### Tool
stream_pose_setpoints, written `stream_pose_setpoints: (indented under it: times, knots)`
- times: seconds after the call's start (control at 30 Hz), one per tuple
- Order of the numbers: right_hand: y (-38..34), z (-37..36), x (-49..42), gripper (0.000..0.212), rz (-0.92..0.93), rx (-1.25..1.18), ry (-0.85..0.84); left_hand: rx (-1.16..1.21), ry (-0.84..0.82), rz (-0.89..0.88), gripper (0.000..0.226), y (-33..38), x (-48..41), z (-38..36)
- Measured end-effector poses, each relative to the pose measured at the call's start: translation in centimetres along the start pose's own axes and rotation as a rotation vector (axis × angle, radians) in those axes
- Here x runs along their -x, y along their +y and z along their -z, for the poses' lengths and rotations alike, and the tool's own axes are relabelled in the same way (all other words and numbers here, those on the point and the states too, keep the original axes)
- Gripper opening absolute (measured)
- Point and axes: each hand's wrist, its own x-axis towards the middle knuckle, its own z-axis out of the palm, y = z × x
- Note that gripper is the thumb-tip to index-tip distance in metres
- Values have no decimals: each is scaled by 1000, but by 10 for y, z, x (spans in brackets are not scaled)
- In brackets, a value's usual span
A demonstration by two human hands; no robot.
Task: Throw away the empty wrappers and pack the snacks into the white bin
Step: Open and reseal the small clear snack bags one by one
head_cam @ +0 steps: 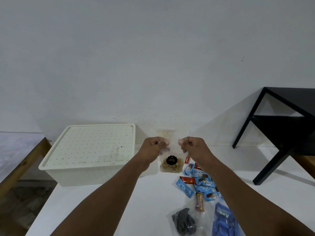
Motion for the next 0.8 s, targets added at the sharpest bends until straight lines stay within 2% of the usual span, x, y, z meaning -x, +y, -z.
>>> stream_pose_setpoints:
  times: [0.1, 0.2, 0.43, 0.57, 0.7, 0.8]
  knots:
    - [-2, 0, -2, 23, 42, 75, 19, 47, -10, 29, 12, 3, 2, -1]
    - [2, -1, -2, 19, 51, 49, 26, 11, -37, 50, 19, 3, 3, 2]
    - [9, 1, 1, 24, -68, -134, -1, -52, 23, 10, 5, -2, 0, 5]
    - [9, -2, 2, 20, -17, -69, 64, -32, -6, 17, 8, 0, 3, 2]
    - [7, -6, 1, 19, 6, -57, 53, -75, -8, 20, 24, 0, 3, 0]
    - [7, -10, 1, 20, -16, -85, 26, -70, 12, 15, 15, 0, 2, 1]
